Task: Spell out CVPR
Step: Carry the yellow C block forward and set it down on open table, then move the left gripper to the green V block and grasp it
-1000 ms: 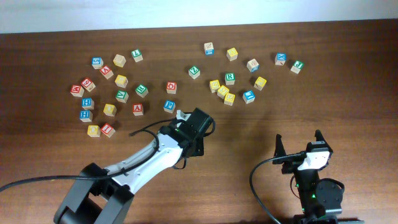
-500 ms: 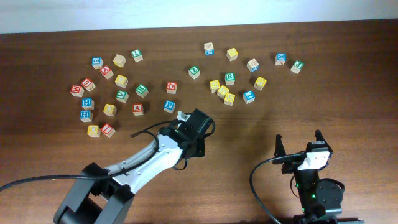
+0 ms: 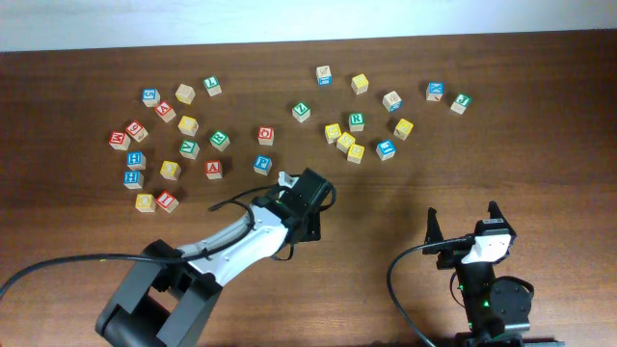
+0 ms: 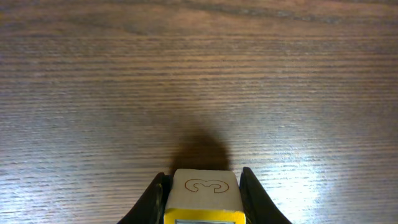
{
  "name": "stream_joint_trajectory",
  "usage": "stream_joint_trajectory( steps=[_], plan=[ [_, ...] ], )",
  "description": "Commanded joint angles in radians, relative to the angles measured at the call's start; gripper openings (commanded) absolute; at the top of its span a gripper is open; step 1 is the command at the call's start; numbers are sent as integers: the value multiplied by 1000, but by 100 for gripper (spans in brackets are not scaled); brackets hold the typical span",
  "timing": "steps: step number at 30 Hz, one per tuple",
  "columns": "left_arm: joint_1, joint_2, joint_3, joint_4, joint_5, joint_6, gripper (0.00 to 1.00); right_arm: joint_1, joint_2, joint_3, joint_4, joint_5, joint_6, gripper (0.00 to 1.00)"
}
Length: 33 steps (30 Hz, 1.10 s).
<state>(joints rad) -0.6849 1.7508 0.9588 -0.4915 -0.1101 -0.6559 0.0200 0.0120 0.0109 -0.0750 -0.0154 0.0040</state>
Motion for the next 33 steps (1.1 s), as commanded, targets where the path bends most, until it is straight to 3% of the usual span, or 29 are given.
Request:
stream_joint_trajectory(
  steps=[1, 3, 8, 10, 14, 17, 18, 20, 25, 31, 33],
  plan=[
    [32, 11, -12, -11, -31, -34, 9, -2, -6, -5, -5, 5, 11, 98],
    [60, 11, -12, -18, 2, -51, 15, -2, -6, -5, -5, 5, 11, 98],
    [57, 11, -12, -48, 14, -47, 14, -2, -6, -5, -5, 5, 11, 98],
    [58, 11, -12, -55, -38, -47, 21, -2, -6, -5, -5, 5, 11, 98],
    [58, 11, -11, -63, -55, -8, 25, -2, -6, -5, -5, 5, 11, 98],
    [58, 11, -1, -67, -55, 2, 34, -2, -6, -5, -5, 5, 11, 98],
    [58, 10, 2, -68, -55, 2, 44, -2, -6, -5, -5, 5, 11, 99],
    [58, 10, 8, -74, -52, 2, 52, -2, -6, -5, -5, 5, 11, 98],
    [58, -25, 133, -196, -48, 2, 62, -2, -6, -5, -5, 5, 11, 98],
    [113, -158, 359, -394, -48, 2, 66, -2, -6, -5, -5, 5, 11, 98],
    [189, -235, 393, -442, -66, 2, 77, -2, -6, -5, -5, 5, 11, 98]
  ],
)
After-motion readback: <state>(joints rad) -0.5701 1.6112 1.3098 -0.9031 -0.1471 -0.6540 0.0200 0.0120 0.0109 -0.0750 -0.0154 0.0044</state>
